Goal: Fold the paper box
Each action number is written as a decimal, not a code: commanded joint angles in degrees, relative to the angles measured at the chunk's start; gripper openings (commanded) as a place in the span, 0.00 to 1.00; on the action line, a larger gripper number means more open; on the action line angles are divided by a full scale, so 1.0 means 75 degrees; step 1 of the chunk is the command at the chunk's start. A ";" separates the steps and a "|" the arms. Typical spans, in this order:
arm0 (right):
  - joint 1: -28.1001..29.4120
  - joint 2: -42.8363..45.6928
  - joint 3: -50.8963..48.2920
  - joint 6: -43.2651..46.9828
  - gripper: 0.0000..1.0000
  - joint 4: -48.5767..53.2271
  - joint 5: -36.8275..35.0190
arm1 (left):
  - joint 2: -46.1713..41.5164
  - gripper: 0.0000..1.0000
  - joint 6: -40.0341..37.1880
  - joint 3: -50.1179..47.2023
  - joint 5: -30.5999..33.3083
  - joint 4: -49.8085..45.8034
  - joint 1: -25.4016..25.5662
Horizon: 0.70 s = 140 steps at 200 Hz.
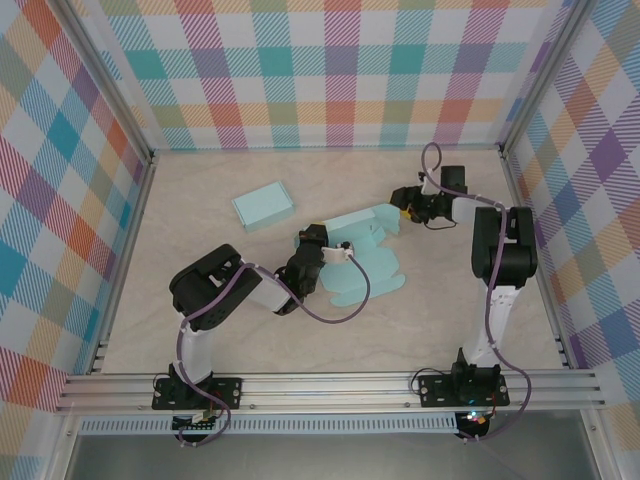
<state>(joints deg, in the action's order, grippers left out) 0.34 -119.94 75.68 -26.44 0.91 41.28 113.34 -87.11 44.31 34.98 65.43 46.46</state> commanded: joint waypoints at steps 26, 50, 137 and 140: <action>0.0144 0.0708 -0.0940 0.0200 0.52 -0.0453 0.0398 | 0.0220 0.00 -0.0378 0.0180 -0.0082 0.0354 -0.0063; 0.0183 0.1093 -0.1422 0.0161 0.52 -0.0644 0.0347 | 0.0269 0.00 -0.0453 0.0257 -0.0089 0.0358 -0.0086; 0.0602 0.2049 -0.2480 0.0472 0.53 -0.0677 -0.0110 | 0.0321 0.00 -0.0577 0.0246 -0.0080 0.0409 -0.0095; 0.0626 0.2076 -0.2520 0.0473 0.53 -0.0694 -0.0121 | 0.0332 0.00 -0.0573 0.0251 -0.0085 0.0406 -0.0098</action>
<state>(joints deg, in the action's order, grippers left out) 3.86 -107.09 59.31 -24.71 -2.92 40.69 114.83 -90.41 45.60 34.98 66.83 46.35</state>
